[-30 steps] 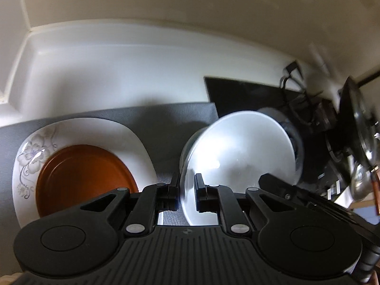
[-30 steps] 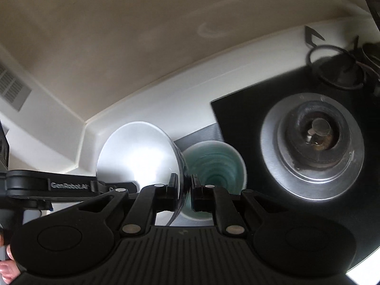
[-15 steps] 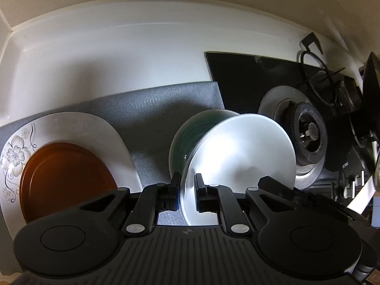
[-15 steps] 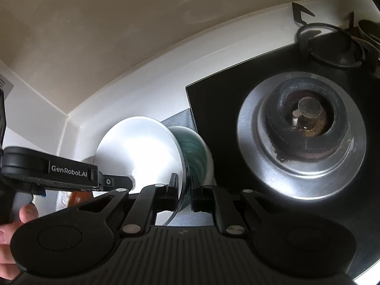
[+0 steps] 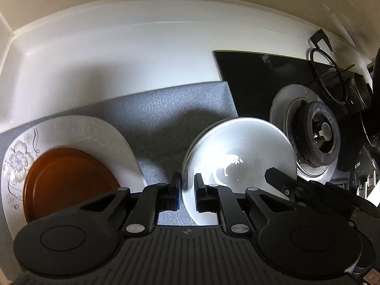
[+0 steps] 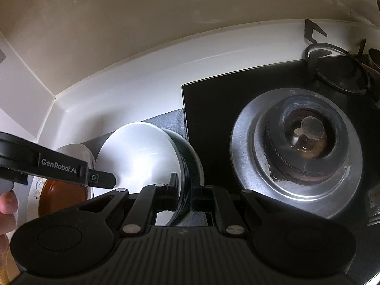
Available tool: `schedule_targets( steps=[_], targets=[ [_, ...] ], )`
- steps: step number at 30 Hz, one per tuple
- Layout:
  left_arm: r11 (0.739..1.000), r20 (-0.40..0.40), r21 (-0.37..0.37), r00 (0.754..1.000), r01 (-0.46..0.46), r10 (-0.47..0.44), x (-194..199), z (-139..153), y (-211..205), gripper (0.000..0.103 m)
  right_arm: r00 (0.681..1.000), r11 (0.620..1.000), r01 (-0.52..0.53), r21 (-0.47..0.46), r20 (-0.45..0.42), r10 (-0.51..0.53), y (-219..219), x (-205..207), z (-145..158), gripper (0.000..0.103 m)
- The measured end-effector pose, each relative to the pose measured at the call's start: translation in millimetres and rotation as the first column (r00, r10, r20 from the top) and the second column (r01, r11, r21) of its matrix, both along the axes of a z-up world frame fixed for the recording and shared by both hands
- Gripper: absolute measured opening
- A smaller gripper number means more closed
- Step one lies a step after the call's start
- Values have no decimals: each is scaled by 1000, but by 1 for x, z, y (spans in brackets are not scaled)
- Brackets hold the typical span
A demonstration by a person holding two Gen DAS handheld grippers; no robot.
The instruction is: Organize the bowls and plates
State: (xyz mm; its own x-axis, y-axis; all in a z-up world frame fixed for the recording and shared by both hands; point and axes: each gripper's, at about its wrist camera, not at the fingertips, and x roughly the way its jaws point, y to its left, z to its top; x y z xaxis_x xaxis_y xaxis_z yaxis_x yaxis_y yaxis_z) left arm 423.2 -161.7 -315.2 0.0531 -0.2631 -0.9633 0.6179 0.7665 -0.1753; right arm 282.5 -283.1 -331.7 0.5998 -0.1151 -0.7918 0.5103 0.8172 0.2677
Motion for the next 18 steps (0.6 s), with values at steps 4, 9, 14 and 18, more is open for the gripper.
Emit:
schedule_targets(
  steps=[4,9,14,18],
  targets=[
    [1000,-1,-4,1000,2,-2,-2,-5,0,12,1000,1000,-16,-18,-16,16,-2,7,-1,7],
    [1000,-4,-5,1000,2,-2,-5,-5,0,12,998,996,-58,-70,-40,56,2,15,0,7],
    [1000,-17,-18,1000,-5,5,-2,-4,5,12,991,975,-120,-186,-73,108,16,22,3,6],
    [999,-18,-34,1000,-6,6,1,-2,7,12,989,963,-133,-233,-94,114,22,27,7,7]
  ],
)
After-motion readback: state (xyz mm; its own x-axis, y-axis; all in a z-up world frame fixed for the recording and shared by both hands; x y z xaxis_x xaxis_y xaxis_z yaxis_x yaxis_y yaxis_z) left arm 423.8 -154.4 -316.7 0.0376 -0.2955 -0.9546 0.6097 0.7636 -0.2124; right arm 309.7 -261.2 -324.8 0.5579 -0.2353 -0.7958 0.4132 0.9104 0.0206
